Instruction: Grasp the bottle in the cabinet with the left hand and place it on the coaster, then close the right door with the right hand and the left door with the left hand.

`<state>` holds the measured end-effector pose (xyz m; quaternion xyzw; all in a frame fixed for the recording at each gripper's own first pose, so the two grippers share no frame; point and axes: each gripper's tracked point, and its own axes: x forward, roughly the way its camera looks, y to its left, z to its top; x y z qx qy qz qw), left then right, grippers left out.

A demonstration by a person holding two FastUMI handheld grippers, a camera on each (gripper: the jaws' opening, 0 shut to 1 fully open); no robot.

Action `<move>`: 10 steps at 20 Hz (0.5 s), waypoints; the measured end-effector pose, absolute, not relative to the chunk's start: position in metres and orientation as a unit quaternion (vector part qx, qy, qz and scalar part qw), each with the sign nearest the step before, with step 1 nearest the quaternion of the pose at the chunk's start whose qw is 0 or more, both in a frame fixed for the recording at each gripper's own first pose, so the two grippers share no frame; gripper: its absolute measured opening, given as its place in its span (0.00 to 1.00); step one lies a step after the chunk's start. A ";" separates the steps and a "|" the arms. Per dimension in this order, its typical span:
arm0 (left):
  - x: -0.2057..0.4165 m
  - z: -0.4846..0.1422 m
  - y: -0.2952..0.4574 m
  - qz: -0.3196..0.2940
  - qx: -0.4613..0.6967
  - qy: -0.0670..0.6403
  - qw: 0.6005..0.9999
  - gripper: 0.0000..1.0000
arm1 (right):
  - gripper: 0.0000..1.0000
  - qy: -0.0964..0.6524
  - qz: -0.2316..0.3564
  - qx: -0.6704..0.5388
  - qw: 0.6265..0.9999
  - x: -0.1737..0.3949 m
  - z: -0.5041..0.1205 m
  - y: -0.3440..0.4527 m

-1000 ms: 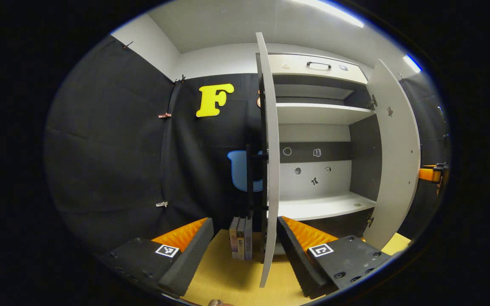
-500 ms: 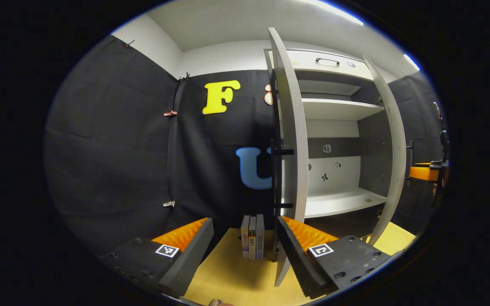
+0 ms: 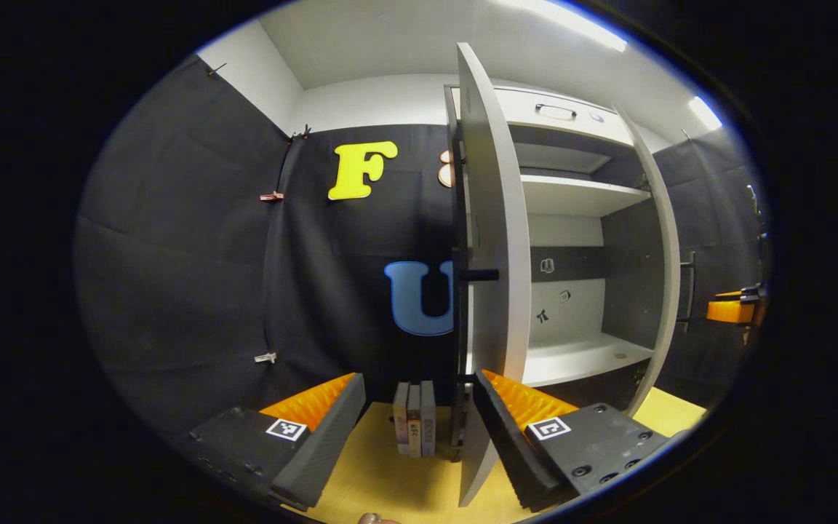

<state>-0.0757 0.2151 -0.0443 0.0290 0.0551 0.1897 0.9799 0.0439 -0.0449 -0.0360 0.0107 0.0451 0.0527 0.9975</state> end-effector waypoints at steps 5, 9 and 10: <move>-0.070 -0.047 0.210 0.165 0.026 0.057 0.984 0.93 | 0.98 0.052 0.046 0.011 0.998 0.042 -0.041 -0.046; -0.067 -0.049 0.204 0.148 0.016 0.057 0.987 0.93 | 0.98 0.057 0.035 0.011 0.998 0.039 -0.043 -0.051; -0.066 -0.049 0.202 0.144 0.020 0.056 0.988 0.93 | 0.98 0.057 0.035 0.013 0.998 0.038 -0.042 -0.052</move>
